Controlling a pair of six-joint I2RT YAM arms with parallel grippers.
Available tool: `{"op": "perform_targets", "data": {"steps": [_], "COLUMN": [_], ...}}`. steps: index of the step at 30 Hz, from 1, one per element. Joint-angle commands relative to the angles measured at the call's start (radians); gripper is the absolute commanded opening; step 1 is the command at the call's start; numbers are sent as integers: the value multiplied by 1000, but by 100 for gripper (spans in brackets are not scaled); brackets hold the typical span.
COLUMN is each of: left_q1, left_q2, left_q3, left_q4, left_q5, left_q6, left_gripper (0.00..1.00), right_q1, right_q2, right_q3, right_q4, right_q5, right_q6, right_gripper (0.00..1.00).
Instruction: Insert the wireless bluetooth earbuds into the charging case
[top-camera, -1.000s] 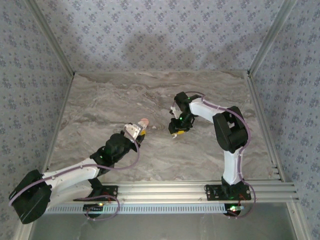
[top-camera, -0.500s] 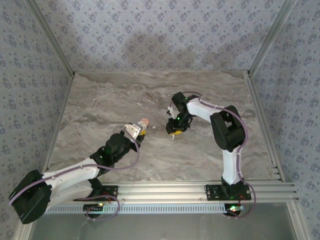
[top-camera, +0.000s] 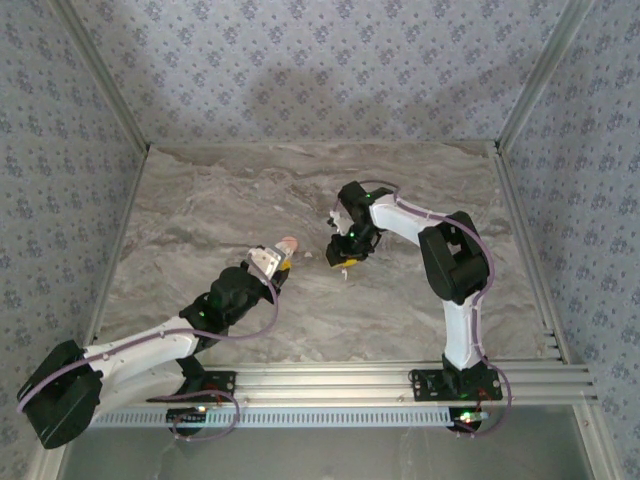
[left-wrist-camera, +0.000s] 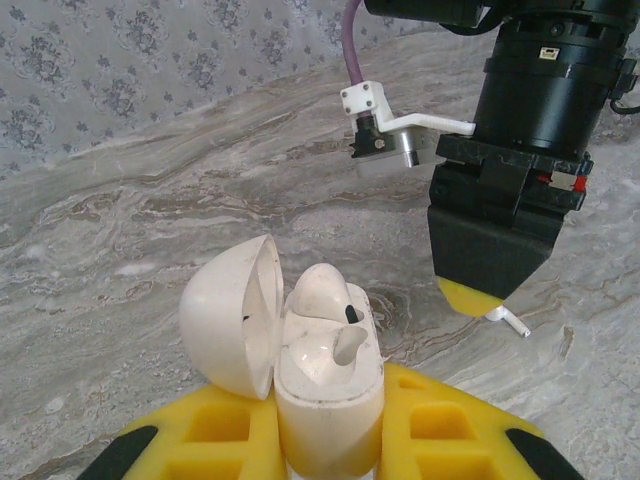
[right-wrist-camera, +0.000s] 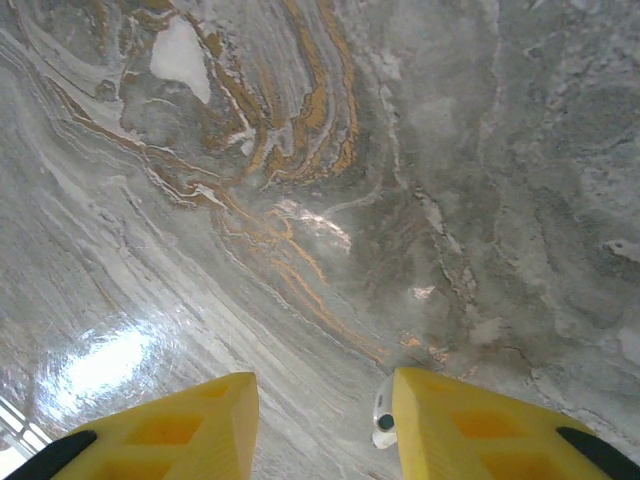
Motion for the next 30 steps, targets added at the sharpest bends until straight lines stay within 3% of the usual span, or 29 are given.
{"op": "perform_targets", "data": {"steps": [1,12,30], "left_q1": [5,6,7], "left_q2": [-15,-12,-17], "left_q3": [1,3,3], "left_q4": [1,10,2], "left_q5": [4,8,9], "left_q6": [12,12,14], "left_gripper": [11,11,11], "right_q1": [5,16,47], "right_q2": [-13,-41,60], "right_q3": [37,80,130], "right_q4": [-63,-199,-217], "right_q5": [2,158,170], "right_q6": [0,17,16], "right_gripper": [41,40,38]}}
